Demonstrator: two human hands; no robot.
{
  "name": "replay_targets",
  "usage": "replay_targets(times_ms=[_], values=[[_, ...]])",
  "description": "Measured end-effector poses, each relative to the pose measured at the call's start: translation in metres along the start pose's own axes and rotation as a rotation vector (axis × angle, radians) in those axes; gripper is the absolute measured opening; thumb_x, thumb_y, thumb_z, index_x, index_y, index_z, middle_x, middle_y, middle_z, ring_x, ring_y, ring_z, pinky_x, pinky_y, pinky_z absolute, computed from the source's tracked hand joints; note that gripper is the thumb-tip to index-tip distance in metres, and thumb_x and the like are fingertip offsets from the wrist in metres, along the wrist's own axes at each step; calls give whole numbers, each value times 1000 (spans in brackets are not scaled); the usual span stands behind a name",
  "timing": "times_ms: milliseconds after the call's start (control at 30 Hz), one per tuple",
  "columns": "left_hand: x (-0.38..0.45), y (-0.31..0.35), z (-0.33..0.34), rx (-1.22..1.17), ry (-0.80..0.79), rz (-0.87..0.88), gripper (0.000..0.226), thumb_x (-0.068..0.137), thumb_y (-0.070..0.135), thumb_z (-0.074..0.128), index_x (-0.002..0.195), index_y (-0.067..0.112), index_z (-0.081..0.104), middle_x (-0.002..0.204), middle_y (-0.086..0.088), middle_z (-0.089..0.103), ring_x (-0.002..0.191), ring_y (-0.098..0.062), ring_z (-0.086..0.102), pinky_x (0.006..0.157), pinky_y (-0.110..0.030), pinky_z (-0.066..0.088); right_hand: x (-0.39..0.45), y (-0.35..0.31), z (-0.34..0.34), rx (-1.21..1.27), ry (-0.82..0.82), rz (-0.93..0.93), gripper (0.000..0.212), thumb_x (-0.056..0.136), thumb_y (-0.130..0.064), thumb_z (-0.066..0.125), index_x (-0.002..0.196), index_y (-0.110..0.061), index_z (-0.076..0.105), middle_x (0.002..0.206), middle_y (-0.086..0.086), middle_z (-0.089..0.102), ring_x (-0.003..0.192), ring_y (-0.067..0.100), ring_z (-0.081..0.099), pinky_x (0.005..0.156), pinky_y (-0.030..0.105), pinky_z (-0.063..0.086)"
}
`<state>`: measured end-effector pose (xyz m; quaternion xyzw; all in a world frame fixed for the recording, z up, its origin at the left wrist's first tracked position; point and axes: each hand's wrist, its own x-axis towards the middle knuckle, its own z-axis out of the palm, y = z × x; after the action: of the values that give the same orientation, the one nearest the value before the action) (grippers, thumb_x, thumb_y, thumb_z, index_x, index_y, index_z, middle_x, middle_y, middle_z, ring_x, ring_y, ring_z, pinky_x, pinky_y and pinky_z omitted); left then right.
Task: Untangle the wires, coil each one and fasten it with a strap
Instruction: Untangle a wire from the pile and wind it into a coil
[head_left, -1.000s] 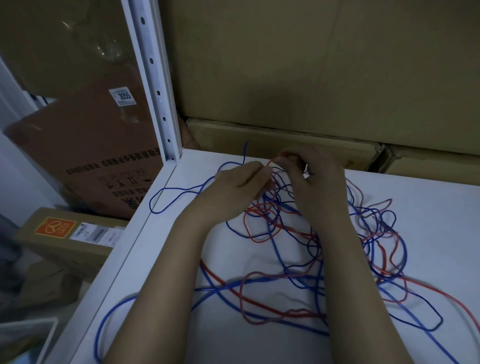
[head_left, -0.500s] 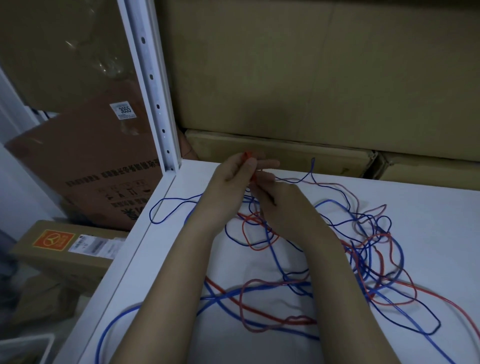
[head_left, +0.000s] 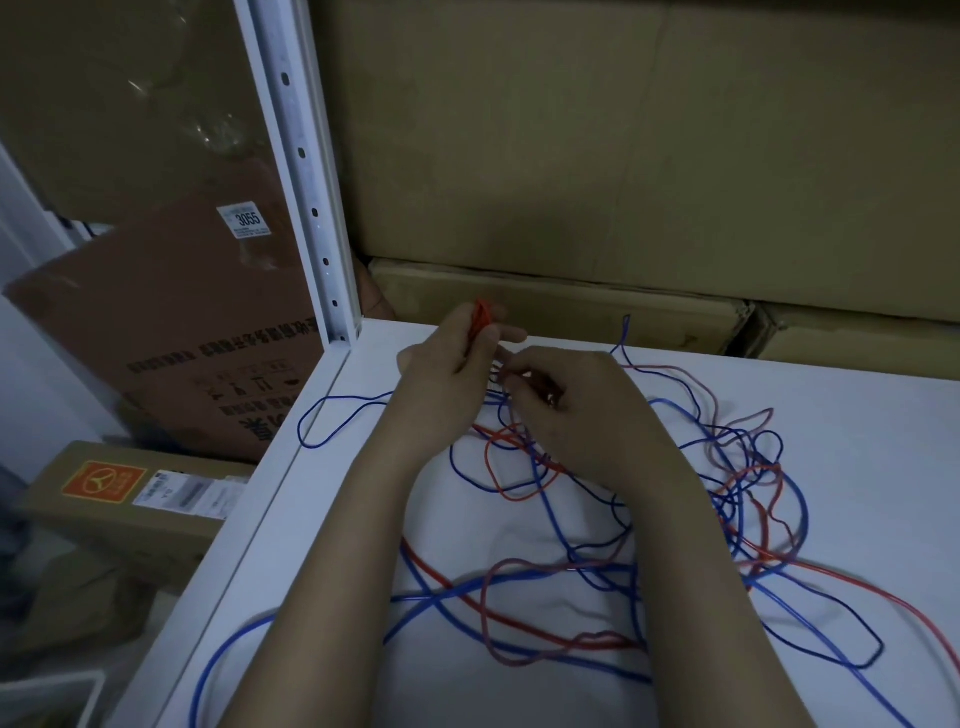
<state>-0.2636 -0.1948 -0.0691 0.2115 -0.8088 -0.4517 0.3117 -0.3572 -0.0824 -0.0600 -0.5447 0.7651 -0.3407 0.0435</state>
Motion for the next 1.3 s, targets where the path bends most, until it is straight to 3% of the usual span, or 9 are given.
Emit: replay_targets(times_ms=[200, 300, 400, 567, 667, 800, 1000, 1133, 1300], values=[[-1, 0, -2, -1, -96, -70, 23, 100, 16, 39, 109, 29, 56, 89, 29, 62, 93, 9, 55, 93, -25, 39, -3, 2, -8, -4, 122, 7, 14, 87, -17, 58, 91, -21, 71, 75, -10, 59, 61, -1, 47, 55, 16, 30], [-2, 0, 0, 1, -188, -93, 30, 88, 26, 41, 114, 29, 57, 102, 5, 65, 108, -22, 55, 101, -41, 42, -4, 3, -12, 43, 149, -27, 14, 85, -17, 59, 89, -18, 72, 79, -3, 62, 63, -1, 47, 58, 15, 33], [-3, 2, 0, -67, -284, -102, 36, 77, 29, 45, 111, 27, 57, 104, -16, 62, 104, -34, 56, 97, -53, 44, -5, 7, -16, 70, 150, -45, 15, 87, -10, 60, 91, -16, 73, 78, -5, 62, 64, -1, 49, 59, 10, 33], [-2, -1, 2, -67, -321, -27, 9, 95, 35, 53, 93, 28, 57, 76, 22, 60, 78, -3, 57, 77, -29, 45, 0, 13, -15, 36, 322, -76, 12, 91, -22, 63, 93, -15, 73, 82, -6, 67, 66, -1, 50, 63, 12, 34], [-2, 4, 3, -90, -346, 30, 26, 103, 25, 40, 82, 25, 56, 62, 20, 57, 62, 2, 49, 68, -22, 40, 0, 17, -12, 20, 464, -65, 17, 90, -28, 61, 90, -17, 75, 82, -6, 68, 68, 3, 51, 63, 16, 36], [-4, 11, 5, -331, -362, 21, 30, 103, 17, 37, 84, 14, 61, 59, 12, 57, 57, 0, 47, 60, -13, 40, 3, 19, -5, 150, 334, 54, 21, 97, -20, 53, 101, -18, 73, 92, -7, 69, 78, 2, 55, 69, 16, 37], [2, 11, 6, -689, -112, -44, 25, 98, 22, 43, 96, 11, 66, 81, 6, 74, 76, -6, 65, 73, -16, 49, 1, 20, 4, 143, 119, 141, 29, 99, -34, 47, 96, -20, 71, 64, -1, 61, 56, 11, 51, 56, 32, 38], [4, 10, 10, -578, 68, -31, 24, 102, 17, 42, 102, 10, 65, 89, 9, 75, 81, -3, 68, 72, -12, 49, 3, 18, 8, 100, -24, 87, 26, 98, -28, 50, 85, -17, 70, 63, -5, 59, 60, 8, 53, 58, 27, 41], [5, 1, 8, -287, 130, -8, 24, 103, 18, 38, 115, 10, 57, 102, 9, 69, 91, -4, 66, 84, -17, 49, 0, 14, 4, 96, 46, 7, 18, 95, -26, 55, 98, -24, 73, 78, -11, 69, 70, 3, 58, 61, 18, 45]])
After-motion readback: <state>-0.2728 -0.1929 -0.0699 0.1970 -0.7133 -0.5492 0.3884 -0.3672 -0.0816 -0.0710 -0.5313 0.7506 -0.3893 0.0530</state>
